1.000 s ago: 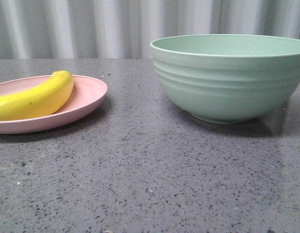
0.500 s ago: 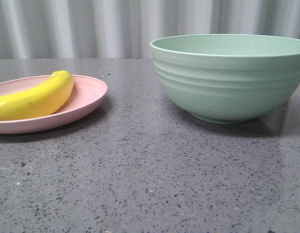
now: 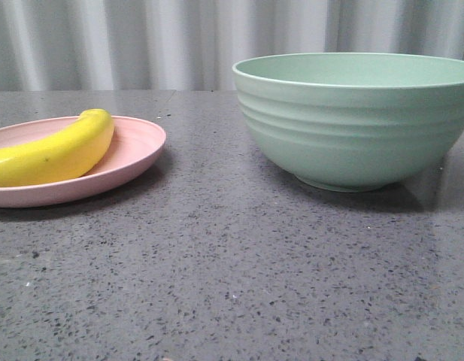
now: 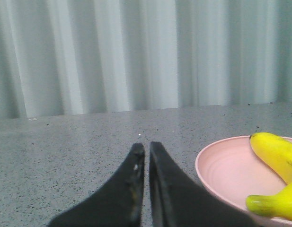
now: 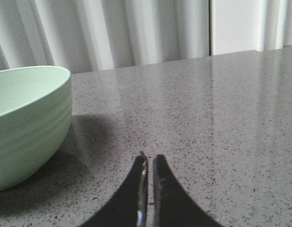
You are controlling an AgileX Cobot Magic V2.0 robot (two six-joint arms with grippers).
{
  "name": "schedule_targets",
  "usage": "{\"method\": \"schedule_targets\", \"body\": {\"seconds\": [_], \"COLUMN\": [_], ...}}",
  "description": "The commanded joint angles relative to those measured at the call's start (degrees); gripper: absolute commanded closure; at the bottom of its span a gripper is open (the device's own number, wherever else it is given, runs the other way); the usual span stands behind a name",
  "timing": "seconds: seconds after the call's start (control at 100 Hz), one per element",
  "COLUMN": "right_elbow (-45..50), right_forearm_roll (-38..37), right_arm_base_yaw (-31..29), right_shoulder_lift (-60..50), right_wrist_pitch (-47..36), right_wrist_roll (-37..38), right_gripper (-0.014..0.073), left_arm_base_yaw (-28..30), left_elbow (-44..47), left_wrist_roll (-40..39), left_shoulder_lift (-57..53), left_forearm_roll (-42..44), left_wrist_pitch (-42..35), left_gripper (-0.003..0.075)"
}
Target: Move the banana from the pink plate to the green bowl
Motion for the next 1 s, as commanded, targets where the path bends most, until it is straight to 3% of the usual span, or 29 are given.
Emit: {"method": "schedule_targets", "body": {"seconds": [0.0, 0.72, 0.99], "right_elbow": [-1.1, -3.5, -13.2], "right_forearm_roll": [0.2, 0.2, 0.2], "right_arm_base_yaw": [-0.3, -0.2, -0.2], "right_shoulder_lift": [-1.3, -1.3, 4.5], "right_wrist_pitch": [-3.5, -0.5, 13.0], "right_wrist_roll": [-0.1, -0.1, -0.1], "right_gripper": [0.0657, 0.0657, 0.0657], "left_arm_base_yaw": [-0.1, -0.1, -0.1], "left_elbow": [-0.1, -5.2, -13.5], "left_wrist_roll": [-0.5, -0.5, -0.5], "left_shoulder_lift": [-1.6, 4.0, 11.5], "left_forearm_roll": [-1.4, -0.9, -1.7], "left_wrist_pitch": [-4.6, -0.5, 2.1], "left_gripper": [0.0741, 0.0741, 0.0741]}}
